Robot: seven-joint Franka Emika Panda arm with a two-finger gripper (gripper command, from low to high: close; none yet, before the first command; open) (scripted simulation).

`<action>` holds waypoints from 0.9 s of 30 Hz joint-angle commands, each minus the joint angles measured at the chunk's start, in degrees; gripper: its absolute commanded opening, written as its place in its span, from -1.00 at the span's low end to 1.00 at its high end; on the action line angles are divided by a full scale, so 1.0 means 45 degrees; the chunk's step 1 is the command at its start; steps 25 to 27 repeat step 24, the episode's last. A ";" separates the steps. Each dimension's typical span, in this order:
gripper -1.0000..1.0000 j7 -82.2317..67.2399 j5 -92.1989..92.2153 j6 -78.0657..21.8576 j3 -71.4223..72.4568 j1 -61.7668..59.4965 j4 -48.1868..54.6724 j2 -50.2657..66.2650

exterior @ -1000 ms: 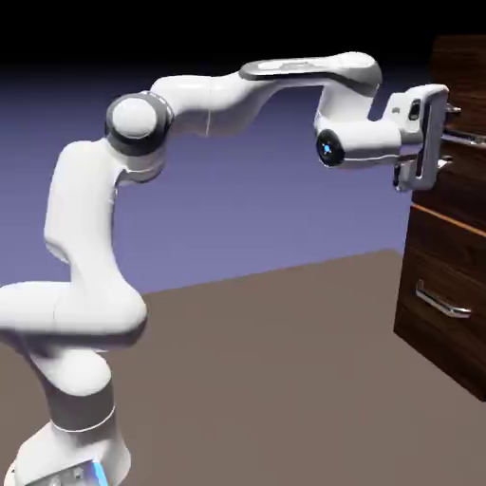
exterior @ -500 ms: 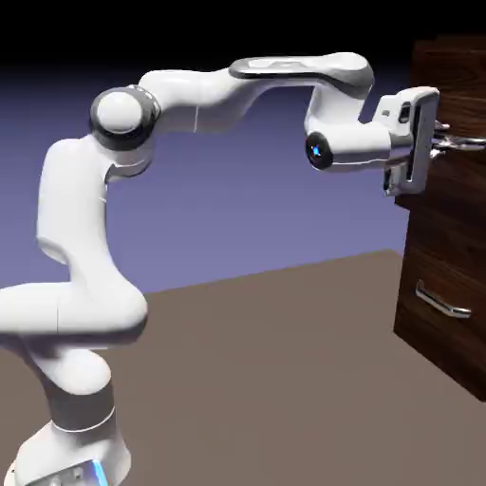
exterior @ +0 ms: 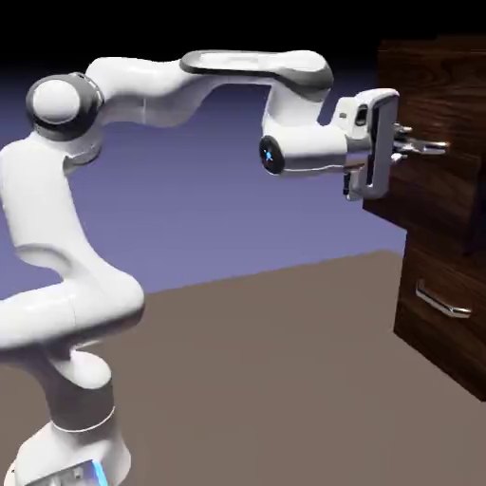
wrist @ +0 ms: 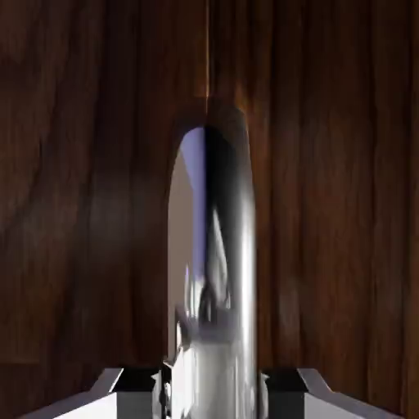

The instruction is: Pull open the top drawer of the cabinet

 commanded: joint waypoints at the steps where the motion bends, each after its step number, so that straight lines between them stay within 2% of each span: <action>1: -1.00 0.0000 -0.0035 -0.0027 -0.0414 0.0461 -0.0288 -0.0097; 17: -1.00 0.0157 -0.1219 0.0620 -0.6481 0.7637 -0.4853 -0.2827; 18: 1.00 0.0158 -0.1219 0.0620 -0.6481 0.7637 -0.4853 -0.2827; 23: 1.00 0.1065 -0.2342 0.1223 -0.7794 0.9479 -0.6372 -0.4497; 27: 1.00 0.1076 -0.2355 0.1230 -0.7810 0.9501 -0.6390 -0.4517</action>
